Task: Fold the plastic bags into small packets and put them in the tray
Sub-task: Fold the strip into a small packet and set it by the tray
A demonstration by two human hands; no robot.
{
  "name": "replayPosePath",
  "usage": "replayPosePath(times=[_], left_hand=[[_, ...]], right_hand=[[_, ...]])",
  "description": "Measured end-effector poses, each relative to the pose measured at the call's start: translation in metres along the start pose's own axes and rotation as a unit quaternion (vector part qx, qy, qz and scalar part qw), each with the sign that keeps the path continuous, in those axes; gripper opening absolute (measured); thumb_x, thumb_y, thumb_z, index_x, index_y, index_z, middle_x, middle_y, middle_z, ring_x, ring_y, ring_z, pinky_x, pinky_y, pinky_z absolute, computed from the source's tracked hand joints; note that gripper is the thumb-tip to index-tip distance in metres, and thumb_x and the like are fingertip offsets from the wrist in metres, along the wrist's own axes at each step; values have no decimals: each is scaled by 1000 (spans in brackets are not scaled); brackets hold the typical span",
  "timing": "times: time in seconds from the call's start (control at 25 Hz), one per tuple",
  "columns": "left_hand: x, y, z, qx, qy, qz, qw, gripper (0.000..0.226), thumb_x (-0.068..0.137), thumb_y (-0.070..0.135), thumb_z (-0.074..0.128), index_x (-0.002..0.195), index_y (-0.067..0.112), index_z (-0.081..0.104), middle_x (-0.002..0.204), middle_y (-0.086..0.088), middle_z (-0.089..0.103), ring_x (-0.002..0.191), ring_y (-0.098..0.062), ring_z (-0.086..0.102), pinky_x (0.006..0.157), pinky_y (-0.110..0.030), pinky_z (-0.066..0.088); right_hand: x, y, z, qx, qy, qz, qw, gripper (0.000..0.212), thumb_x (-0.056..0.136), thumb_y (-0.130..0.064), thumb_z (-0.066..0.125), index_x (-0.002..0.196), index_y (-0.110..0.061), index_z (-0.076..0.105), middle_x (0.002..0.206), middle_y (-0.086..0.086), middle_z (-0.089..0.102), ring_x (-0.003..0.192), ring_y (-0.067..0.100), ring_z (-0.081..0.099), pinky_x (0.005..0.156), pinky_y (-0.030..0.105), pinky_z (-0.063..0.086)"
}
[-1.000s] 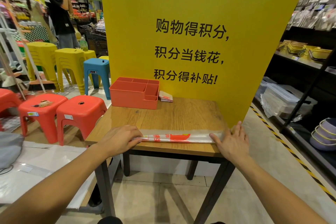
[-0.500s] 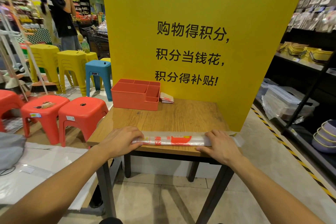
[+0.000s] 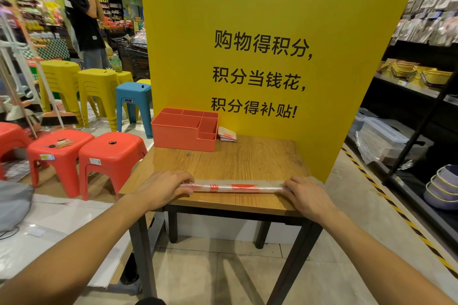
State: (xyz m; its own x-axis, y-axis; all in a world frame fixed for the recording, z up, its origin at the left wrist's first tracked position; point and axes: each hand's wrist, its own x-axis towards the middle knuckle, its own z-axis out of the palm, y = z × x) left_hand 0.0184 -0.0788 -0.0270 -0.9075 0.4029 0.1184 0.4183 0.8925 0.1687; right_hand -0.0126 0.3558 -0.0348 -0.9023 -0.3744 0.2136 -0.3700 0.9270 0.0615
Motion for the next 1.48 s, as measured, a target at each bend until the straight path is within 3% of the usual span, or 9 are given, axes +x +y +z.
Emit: replayPosePath(times=[0.16,0.32,0.6,0.76,0.84,0.96,1.2,1.32,1.48], left_hand=[[2,-7,-3,-26,-2,-14,1000,26,105,49,48,123,38,64,114,19,64,101,-3,57,85,-27,50],[12,-8,-5,-35,1,-63,997,25,104,48,53,125,40,65,112,18,68,101,-5,61,85,-33,55],[14,-12,-13,7,-28,-48,998,15,104,49,52,109,40,63,92,19,65,86,-5,59,75,-32,50],[8,-12,-17,47,-6,-32,998,12,106,49,47,107,41,56,96,15,65,87,-8,58,71,-32,45],[8,-13,-17,65,-13,-23,998,11,107,49,44,104,40,51,98,11,67,88,-11,60,72,-34,46],[3,-15,-15,71,-16,-21,997,13,107,50,43,104,40,50,96,10,67,86,-11,60,73,-35,48],[-3,-15,-8,56,-14,-14,998,16,104,55,43,103,42,52,94,15,65,82,-1,59,76,-32,53],[0,-14,-10,46,-20,-26,998,17,106,53,43,106,41,55,96,16,65,86,-2,59,78,-32,52],[6,-17,-13,13,-19,-59,998,21,106,50,45,108,40,62,101,17,67,94,-6,60,83,-36,52]], right_hand=[[5,5,2,32,-8,32,999,45,99,-65,17,107,-41,54,99,-17,63,93,10,60,83,38,53],[14,3,-3,52,-31,62,996,25,105,-59,36,108,-40,53,94,-12,64,85,9,59,75,35,55],[17,29,-12,58,-80,19,995,33,89,-69,61,94,-37,55,89,-14,60,82,4,56,72,28,51],[15,32,-22,-40,-64,-21,997,15,99,-50,59,98,-35,60,94,-11,57,91,10,54,74,28,43],[16,33,-20,-61,-55,-20,996,5,102,-36,56,97,-36,55,94,-10,60,89,12,57,75,29,49],[12,40,-15,-70,-43,-8,997,6,104,-33,52,102,-39,51,97,-12,61,88,13,59,78,33,53],[7,36,-20,-13,-91,-68,993,31,98,-48,58,126,-37,60,122,-15,51,113,8,52,93,31,50],[12,28,-21,2,-111,-83,990,29,100,-49,57,123,-34,65,115,-15,58,103,5,57,88,29,52],[23,33,-20,79,-143,0,987,12,103,-45,54,104,-38,64,95,-14,65,87,5,62,76,29,54]])
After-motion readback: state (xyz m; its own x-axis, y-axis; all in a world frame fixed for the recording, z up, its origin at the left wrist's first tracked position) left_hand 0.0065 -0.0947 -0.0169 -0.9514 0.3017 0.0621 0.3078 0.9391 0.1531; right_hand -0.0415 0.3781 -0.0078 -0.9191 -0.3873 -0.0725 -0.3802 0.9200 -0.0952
